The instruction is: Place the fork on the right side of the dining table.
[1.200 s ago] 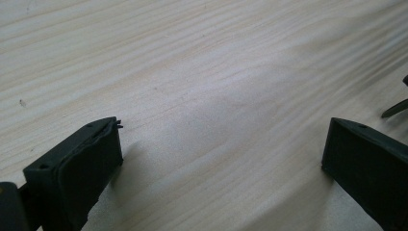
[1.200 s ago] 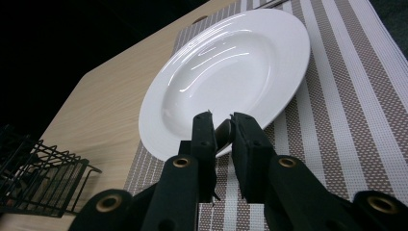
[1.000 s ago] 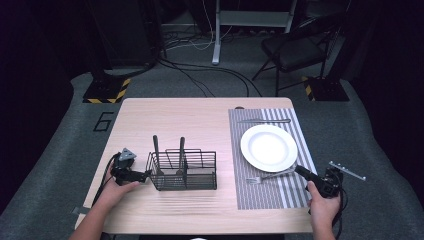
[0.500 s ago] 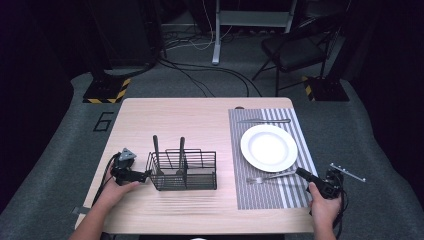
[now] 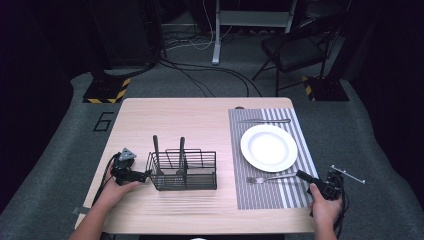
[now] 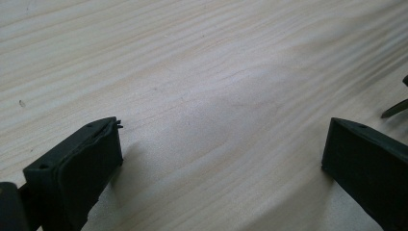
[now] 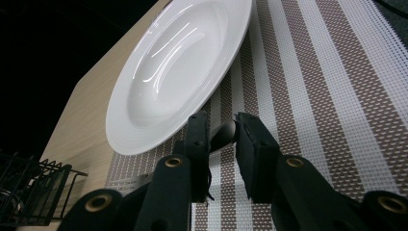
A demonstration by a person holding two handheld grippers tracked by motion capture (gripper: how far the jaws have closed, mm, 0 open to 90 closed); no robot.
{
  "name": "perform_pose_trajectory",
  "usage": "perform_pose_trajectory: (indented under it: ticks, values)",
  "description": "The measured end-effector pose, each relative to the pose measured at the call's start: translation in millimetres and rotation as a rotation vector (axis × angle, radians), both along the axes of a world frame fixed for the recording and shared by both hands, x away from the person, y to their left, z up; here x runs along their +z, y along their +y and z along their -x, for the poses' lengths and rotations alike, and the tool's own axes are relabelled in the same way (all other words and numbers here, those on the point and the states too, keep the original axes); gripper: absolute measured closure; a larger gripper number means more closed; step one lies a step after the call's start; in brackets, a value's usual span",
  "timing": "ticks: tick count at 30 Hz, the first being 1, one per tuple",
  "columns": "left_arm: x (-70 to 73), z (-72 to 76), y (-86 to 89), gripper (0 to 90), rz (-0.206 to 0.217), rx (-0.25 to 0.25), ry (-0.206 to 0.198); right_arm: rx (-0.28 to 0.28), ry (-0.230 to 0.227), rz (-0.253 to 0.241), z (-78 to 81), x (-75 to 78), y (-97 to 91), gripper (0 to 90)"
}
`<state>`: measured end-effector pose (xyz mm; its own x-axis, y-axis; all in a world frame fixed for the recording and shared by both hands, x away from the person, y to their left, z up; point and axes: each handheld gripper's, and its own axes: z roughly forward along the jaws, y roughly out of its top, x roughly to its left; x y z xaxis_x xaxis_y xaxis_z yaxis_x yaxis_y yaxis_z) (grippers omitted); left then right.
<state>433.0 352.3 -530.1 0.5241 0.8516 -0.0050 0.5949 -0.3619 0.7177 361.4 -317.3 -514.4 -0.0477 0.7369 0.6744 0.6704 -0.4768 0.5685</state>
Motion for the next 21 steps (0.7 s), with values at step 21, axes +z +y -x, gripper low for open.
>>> perform_pose_trajectory:
  ticks: [21]
  values:
    - [-0.1, 0.0, 0.0, 0.0, 0.001, 0.000, -0.001, -0.005, 0.080, 0.097, -4.3, -5.9, 1.3, 70.7]
